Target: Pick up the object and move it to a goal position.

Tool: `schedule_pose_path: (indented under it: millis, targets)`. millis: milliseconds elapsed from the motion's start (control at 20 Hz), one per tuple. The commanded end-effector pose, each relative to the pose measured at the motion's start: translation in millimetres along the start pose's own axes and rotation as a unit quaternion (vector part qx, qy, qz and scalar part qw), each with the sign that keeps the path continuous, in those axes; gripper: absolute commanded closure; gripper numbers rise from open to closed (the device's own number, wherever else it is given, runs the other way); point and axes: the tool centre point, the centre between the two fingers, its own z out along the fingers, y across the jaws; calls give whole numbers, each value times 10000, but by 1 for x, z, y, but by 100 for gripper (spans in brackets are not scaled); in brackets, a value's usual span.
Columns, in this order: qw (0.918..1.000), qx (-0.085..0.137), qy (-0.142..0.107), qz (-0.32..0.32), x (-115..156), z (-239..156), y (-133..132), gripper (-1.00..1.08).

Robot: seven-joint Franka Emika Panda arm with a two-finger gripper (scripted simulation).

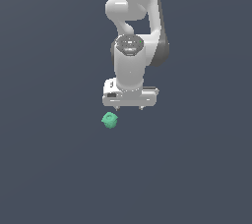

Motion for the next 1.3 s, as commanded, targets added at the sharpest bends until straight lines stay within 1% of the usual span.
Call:
schedule_pose_path:
  millis: [0, 150, 400, 600, 800, 950, 1100, 1250]
  targets:
    - [10000, 0, 0, 0, 0, 0, 0, -92]
    - [10000, 28, 32, -22, 1, -3, -4, -92]
    - [9997, 134, 155, -155, 4, -16, -22, -92]
    - [9996, 140, 162, -180, 4, -17, -24, -92]
    - [9998, 133, 152, -35, 4, -12, -18, -92]
    - [9996, 129, 145, 186, 4, -5, -9, -92]
    - [9986, 117, 132, 503, 4, 5, 4, -92]
    - [9957, 96, 117, 914, 3, 18, 22, -92]
